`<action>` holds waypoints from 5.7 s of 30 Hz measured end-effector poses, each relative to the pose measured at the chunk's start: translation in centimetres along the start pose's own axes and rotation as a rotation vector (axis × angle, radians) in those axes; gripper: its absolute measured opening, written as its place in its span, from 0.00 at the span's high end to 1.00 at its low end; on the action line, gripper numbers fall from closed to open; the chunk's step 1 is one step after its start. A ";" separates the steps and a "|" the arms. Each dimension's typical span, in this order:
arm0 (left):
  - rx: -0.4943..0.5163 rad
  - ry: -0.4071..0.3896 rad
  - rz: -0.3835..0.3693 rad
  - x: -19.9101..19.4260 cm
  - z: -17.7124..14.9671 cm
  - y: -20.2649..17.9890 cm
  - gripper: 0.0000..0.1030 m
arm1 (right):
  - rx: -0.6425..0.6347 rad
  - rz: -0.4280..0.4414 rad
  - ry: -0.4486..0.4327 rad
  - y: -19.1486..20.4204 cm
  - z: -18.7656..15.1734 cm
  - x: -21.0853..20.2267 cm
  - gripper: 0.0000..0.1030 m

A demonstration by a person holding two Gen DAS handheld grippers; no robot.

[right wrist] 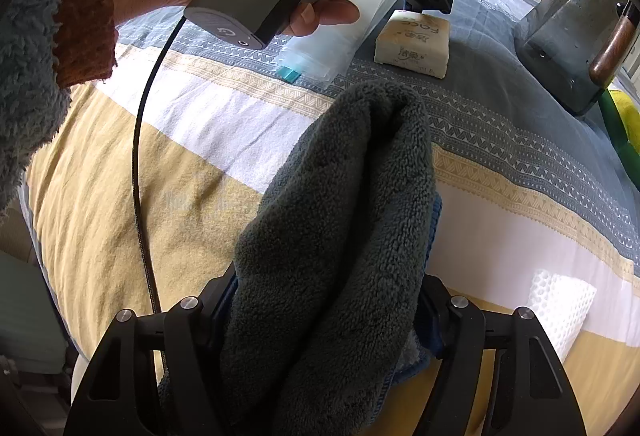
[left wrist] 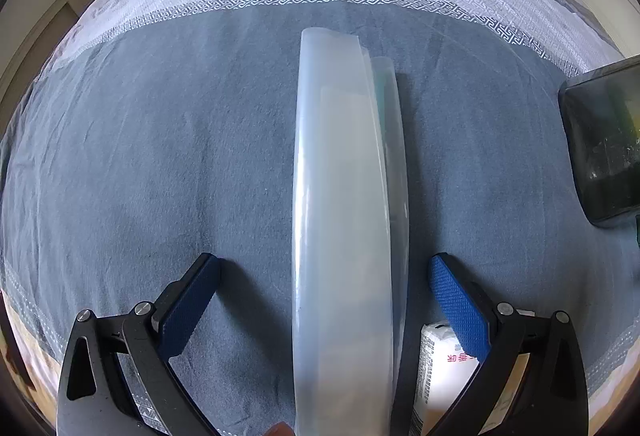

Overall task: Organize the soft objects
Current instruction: 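Close left gripper on clear plastic bag while right gripper closes on grey towel, then lift plastic bag with left tool while right tool carries grey towel toward tray, then lower plastic bag and grey towel into the green tray with both tools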

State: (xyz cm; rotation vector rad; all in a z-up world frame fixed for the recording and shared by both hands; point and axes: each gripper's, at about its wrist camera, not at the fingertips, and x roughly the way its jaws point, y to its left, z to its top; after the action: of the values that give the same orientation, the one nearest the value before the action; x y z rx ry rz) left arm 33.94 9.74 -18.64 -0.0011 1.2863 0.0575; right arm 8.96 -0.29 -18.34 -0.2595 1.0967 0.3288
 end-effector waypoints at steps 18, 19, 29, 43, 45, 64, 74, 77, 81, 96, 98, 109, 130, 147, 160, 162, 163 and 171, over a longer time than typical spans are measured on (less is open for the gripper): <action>0.030 -0.013 0.006 -0.9 -0.2 -2.0 0.13 | -0.014 0.020 0.005 0.3 0.2 -0.1 0.49; 0.036 -0.015 0.006 -1.0 -0.2 -2.2 0.16 | -0.017 0.020 0.004 0.4 0.2 -0.1 0.51; 0.098 -0.025 -0.048 -2.2 0.1 -4.7 0.60 | -0.031 0.028 0.000 0.5 -0.1 -0.2 0.62; 0.093 -0.036 -0.117 -3.2 0.3 -3.3 0.91 | -0.053 0.040 -0.005 0.6 0.1 -0.5 0.71; 0.093 -0.041 -0.124 -3.5 0.2 -2.8 0.91 | -0.053 0.040 -0.007 0.7 0.0 -0.5 0.71; 0.033 -0.117 -0.139 -7.7 -1.9 2.0 0.92 | -0.034 0.087 -0.066 -0.3 0.0 -3.1 0.74; 0.003 -0.179 -0.095 -12.5 -4.3 4.5 0.92 | -0.031 0.067 -0.131 -1.3 0.0 -6.6 0.74; -0.007 -0.198 -0.090 -14.5 -5.5 5.2 0.92 | -0.026 0.062 -0.164 -1.7 -0.3 -8.4 0.74; -0.002 -0.234 -0.072 -18.0 -7.5 5.2 0.92 | 0.005 0.063 -0.213 -2.8 -0.9 -11.3 0.74; 0.129 -0.401 -0.151 -31.7 -13.4 -3.5 0.92 | 0.189 -0.050 -0.431 -11.6 -7.6 -24.4 0.74; 0.158 -0.419 -0.178 -33.1 -14.1 -5.4 0.92 | 0.214 -0.079 -0.451 -13.6 -9.2 -26.4 0.74; 0.276 -0.391 -0.327 -34.3 -16.4 -18.2 0.92 | 0.350 -0.274 -0.460 -25.9 -18.2 -32.1 0.74; 0.264 -0.246 -0.441 -26.6 -5.6 -37.1 0.91 | 0.385 -0.321 -0.391 -43.6 -12.3 -28.5 0.73; 0.200 -0.175 -0.375 -16.2 4.2 -44.0 0.91 | 0.380 -0.380 -0.277 -51.8 2.5 -16.1 0.73; 0.193 -0.189 -0.344 -13.3 6.5 -45.0 0.91 | 0.373 -0.369 -0.214 -57.5 9.0 -9.5 0.73; 0.195 -0.187 -0.340 -12.9 6.8 -45.2 0.91 | 0.377 -0.361 -0.206 -57.8 8.4 -9.4 0.73; 0.198 -0.188 -0.333 -12.8 6.8 -45.2 0.91 | 0.374 -0.360 -0.198 -57.8 8.5 -9.0 0.73; 0.197 -0.183 -0.323 -11.8 7.0 -45.4 0.90 | 0.362 -0.358 -0.183 -58.4 8.3 -7.5 0.73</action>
State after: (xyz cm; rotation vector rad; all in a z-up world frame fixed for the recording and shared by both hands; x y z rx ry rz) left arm 39.33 -35.84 -6.81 -0.0336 1.0915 -0.3389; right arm 35.15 -52.05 -5.43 -0.0964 0.8894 -0.1644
